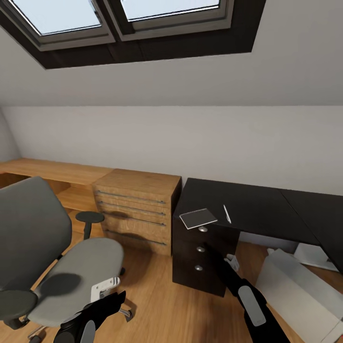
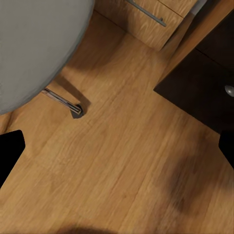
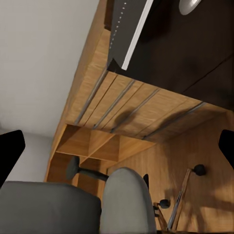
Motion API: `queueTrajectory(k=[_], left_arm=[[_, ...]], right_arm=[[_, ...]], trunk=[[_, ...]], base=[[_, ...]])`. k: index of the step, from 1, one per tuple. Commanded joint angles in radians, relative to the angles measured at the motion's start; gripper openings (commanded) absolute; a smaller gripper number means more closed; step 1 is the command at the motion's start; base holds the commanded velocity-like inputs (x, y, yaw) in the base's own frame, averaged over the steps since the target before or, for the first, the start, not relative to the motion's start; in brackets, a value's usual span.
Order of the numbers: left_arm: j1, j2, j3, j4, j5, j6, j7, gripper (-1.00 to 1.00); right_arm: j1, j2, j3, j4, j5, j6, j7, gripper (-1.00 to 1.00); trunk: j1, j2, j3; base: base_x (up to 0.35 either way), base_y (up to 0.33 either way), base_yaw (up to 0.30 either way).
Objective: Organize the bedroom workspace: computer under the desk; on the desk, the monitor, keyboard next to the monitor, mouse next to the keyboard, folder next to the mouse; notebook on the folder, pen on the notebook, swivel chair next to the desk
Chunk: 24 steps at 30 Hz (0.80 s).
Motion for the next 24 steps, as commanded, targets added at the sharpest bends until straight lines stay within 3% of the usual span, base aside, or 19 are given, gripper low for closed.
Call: queueTrajectory(k=[1, 17, 24], left_arm=[[-0.001, -0.001, 0.001, -0.001, 0.011, 0.004, 0.007, 1.00], [-0.001, -0.001, 0.004, -0.001, 0.011, 0.003, 0.005, 1.00], [-0.001, -0.001, 0.005, -0.001, 0.011, 0.003, 0.005, 1.00]], right_arm=[[-0.001, 0.001, -0.005, 0.001, -0.008, 0.010, 0.002, 1.00], [-0.001, 0.003, -0.007, 0.026, -0.016, 0.007, 0.003, 1.00], [-0.001, 0.002, -0.021, 0.091, -0.023, 0.003, 0.003, 1.00]], trunk=[[0.000, -0.001, -0.001], [0.000, -0.001, -0.001], [0.000, -0.001, -0.001]], base=[[0.000, 0.000, 0.000], [0.086, 0.021, 0.000], [0.139, 0.003, 0.000]])
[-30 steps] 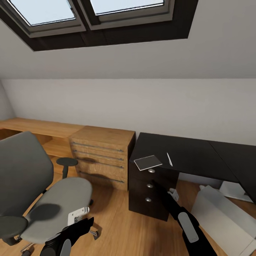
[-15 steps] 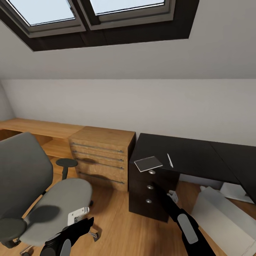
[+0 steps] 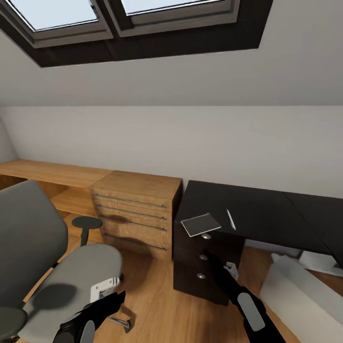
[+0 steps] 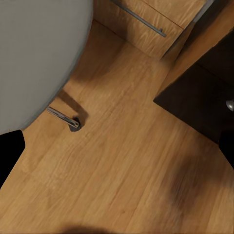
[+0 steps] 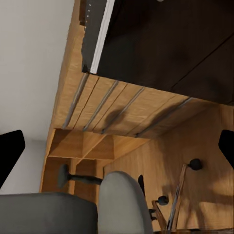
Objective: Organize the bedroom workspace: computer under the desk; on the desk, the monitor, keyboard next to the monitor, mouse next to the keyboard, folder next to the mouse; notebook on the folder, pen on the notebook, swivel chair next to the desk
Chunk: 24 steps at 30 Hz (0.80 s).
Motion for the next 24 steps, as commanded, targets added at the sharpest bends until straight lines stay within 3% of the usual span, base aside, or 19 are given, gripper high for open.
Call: queueTrajectory(k=[1, 12, 24], left_arm=[[-0.001, -0.001, 0.001, -0.001, 0.011, 0.005, 0.007, 1.00], [-0.001, -0.001, 0.004, -0.001, 0.009, 0.005, 0.007, 1.00], [-0.001, -0.001, 0.004, -0.001, 0.011, 0.006, 0.007, 1.00]], right_arm=[[-0.001, 0.001, -0.006, 0.002, -0.012, 0.010, 0.002, 1.00], [-0.002, -0.002, -0.007, 0.012, -0.076, 0.008, -0.051, 1.00], [-0.002, 0.000, -0.007, 0.012, -0.079, 0.008, -0.051, 1.00]], trunk=[[0.000, -0.001, -0.001], [0.000, -0.001, -0.001], [0.000, -0.001, -0.001]], base=[[0.161, 0.000, 0.000], [0.112, 0.000, 0.000], [0.087, 0.002, 0.000]])
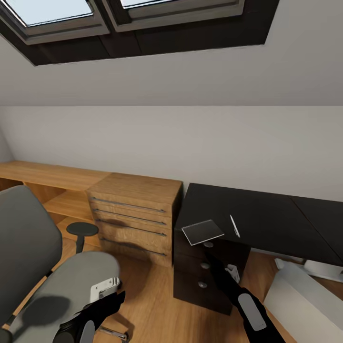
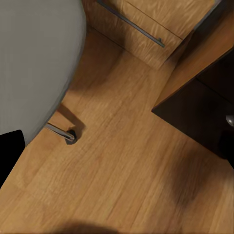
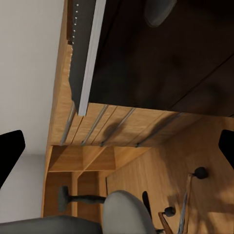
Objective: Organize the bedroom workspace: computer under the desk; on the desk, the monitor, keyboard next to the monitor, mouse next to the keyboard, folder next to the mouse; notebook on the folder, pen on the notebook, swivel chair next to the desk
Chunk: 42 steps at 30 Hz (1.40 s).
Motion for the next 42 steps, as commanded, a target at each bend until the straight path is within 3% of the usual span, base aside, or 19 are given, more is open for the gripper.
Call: queueTrajectory(k=[1, 35, 42], left_arm=[[-0.001, -0.001, 0.001, -0.001, 0.011, 0.004, 0.007, 1.00], [-0.001, -0.001, 0.001, -0.001, 0.011, 0.004, 0.007, 1.00], [-0.001, -0.001, 0.002, -0.001, 0.011, 0.004, 0.007, 1.00]], right_arm=[[-0.001, 0.001, -0.006, 0.000, -0.007, 0.010, 0.002, 1.00], [0.001, -0.001, -0.006, -0.008, -0.006, 0.003, 0.005, 1.00], [0.001, -0.004, -0.005, -0.007, -0.004, 0.005, 0.008, 1.00]], trunk=[[0.000, -0.001, -0.001], [0.000, -0.001, -0.001], [0.000, -0.001, -0.001]], base=[[0.037, 0.065, 0.000], [0.035, 0.033, 0.000], [0.204, 0.001, 0.000]])
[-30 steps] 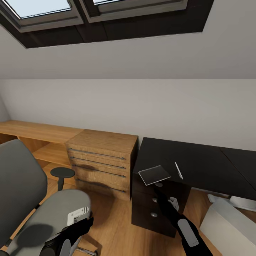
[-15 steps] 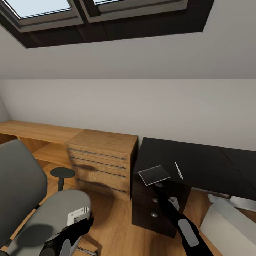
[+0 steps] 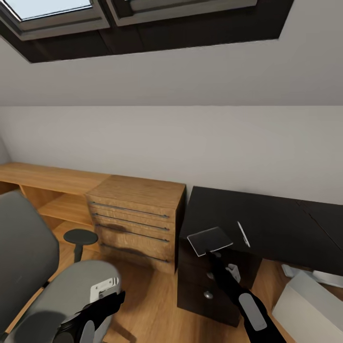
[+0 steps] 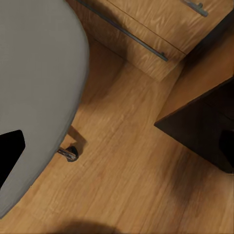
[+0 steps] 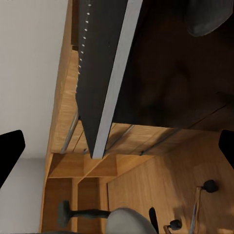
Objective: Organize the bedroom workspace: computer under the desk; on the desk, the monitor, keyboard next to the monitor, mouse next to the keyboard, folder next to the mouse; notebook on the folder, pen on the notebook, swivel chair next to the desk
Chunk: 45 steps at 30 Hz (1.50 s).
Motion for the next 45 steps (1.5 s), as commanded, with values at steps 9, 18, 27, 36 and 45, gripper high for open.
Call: queueTrajectory(k=[9, 18, 27, 36, 45], left_arm=[[-0.001, -0.001, 0.001, -0.001, 0.011, 0.005, 0.007, 1.00], [-0.001, -0.001, 0.001, -0.002, 0.011, 0.004, 0.007, 1.00], [-0.001, -0.001, 0.001, -0.004, 0.012, 0.006, 0.007, 1.00], [-0.001, -0.001, 0.001, -0.004, 0.012, 0.004, 0.007, 1.00], [-0.001, -0.001, 0.001, -0.004, 0.011, 0.006, 0.007, 1.00]], right_arm=[[-0.001, 0.003, -0.007, 0.003, -0.007, 0.008, 0.000, 1.00], [-0.001, 0.003, -0.008, 0.005, -0.008, 0.008, -0.002, 1.00], [-0.001, 0.005, -0.005, 0.007, -0.006, -0.003, -0.004, 1.00], [-0.001, 0.006, -0.003, 0.007, -0.006, -0.008, -0.004, 1.00], [-0.001, 0.006, -0.003, 0.007, -0.006, -0.008, -0.004, 1.00]], trunk=[[0.000, -0.001, -0.001], [0.000, -0.001, -0.001], [0.000, -0.001, -0.001], [0.000, -0.001, -0.001], [0.000, -0.001, -0.001]], base=[[0.068, 0.000, 0.000], [0.078, 0.059, 0.000], [0.058, 0.045, 0.000], [0.043, 0.008, 0.000], [0.016, 0.002, 0.000]])
